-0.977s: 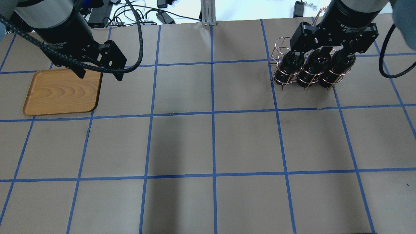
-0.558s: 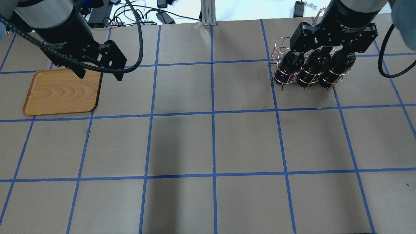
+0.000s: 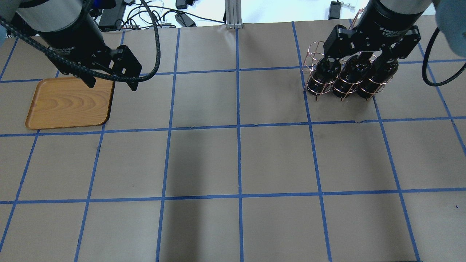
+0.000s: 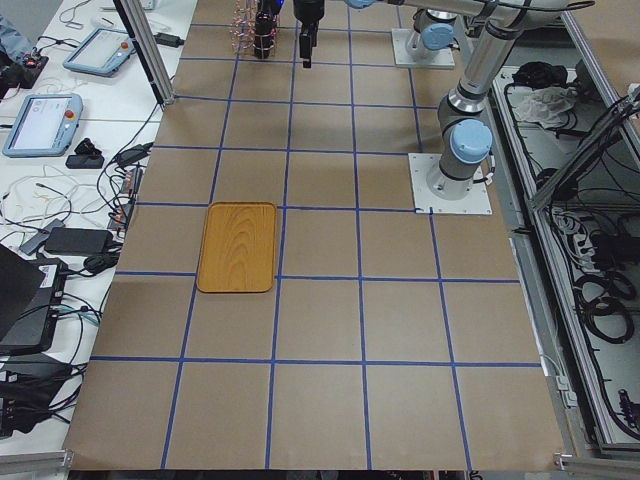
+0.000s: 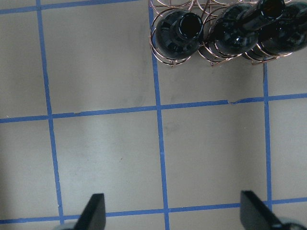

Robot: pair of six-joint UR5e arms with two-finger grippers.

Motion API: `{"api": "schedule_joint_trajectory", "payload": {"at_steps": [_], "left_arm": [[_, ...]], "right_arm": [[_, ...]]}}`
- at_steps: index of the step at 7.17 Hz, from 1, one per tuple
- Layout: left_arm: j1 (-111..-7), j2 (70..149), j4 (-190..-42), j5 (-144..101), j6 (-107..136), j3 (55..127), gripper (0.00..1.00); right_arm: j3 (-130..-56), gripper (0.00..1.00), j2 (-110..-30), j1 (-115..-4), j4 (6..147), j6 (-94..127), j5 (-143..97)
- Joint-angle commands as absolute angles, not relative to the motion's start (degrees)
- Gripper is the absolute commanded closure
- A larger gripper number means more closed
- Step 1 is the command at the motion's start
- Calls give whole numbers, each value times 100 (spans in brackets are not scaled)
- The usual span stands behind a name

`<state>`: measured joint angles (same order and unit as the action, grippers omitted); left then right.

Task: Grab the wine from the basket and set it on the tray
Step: 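Lower the right gripper over the dark bottles in the copper rack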

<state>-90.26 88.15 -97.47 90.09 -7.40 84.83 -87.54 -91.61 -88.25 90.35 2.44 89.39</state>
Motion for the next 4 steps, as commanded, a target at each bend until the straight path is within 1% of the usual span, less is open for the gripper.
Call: {"api": "schedule_joint_trajectory", "payload": {"at_steps": [1,4], "left_arm": [[-9026,8807,-9738,9009,-738,8534,0],[-9026,8807,-9703,9009,-738,8543,0]], "right_arm": [[-8763,0,-9167,-8807,9035,176,8974],[-8754,0,-9149,-8754,9123,-193,8947]]}}
